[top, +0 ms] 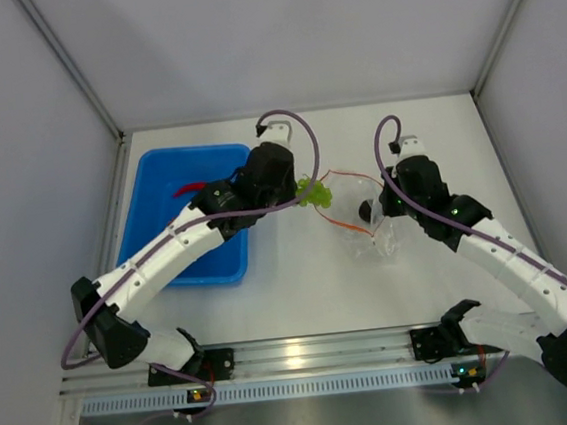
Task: Open the zip-top bag and remove the fake food
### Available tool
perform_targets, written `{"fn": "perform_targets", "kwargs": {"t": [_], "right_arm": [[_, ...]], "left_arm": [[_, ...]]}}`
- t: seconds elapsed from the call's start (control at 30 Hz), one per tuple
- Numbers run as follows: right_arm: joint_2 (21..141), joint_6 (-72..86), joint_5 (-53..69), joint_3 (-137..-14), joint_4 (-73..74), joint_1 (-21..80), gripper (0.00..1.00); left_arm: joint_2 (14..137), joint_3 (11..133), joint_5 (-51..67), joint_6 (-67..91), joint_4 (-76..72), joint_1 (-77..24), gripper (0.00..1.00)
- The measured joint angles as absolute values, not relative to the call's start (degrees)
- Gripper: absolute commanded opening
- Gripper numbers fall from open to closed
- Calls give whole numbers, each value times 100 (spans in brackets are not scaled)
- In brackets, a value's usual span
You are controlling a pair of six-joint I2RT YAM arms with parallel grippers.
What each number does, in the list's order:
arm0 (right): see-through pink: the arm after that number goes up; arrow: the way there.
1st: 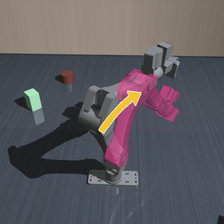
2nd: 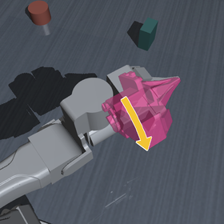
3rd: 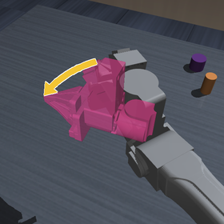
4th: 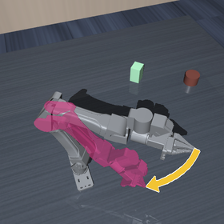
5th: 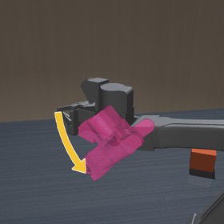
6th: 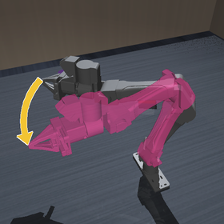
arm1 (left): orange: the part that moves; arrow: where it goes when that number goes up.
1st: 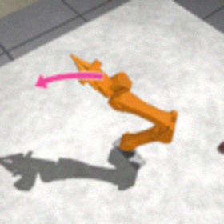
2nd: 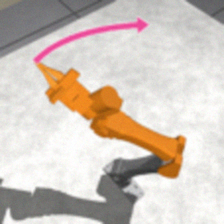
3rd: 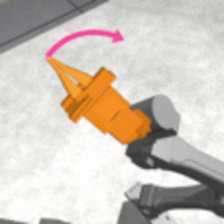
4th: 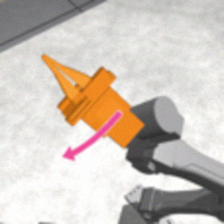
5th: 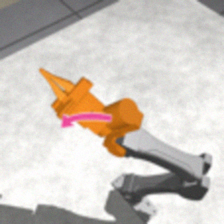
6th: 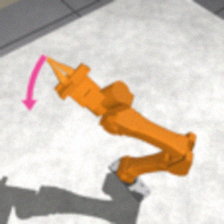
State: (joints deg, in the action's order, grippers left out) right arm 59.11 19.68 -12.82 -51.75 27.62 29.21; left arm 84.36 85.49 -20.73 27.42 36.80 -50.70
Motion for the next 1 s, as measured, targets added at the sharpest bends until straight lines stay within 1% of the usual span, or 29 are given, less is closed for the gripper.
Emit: {"fn": "perform_targets", "kwargs": {"t": [0.2, 0.37, 0.53, 0.93, 0.97, 1.0], "right_arm": [[5911, 1968, -1284, -5175, 2768, 2895, 0], [5911, 1966, -1282, -5175, 2770, 2893, 0], [5911, 1959, -1282, -5175, 2775, 2871, 0], [5782, 1953, -1278, -5175, 2880, 2825, 0], [5782, 1953, -1275, -5175, 2880, 2825, 0], [5780, 1953, -1275, -5175, 2880, 2825, 0]], "left_arm": [[7852, 8374, -2069, 2707, 3776, -4410, 0], [7557, 8374, -2071, 2663, 3782, -4141, 0], [7537, 8331, -2132, 2567, 3833, -3795, 0], [7712, 7942, -2169, 2432, 3927, -2373, 0], [7762, 7937, -2169, 2432, 3927, -2298, 1], [7828, 7937, -2163, 2432, 3927, -2233, 10]]}}
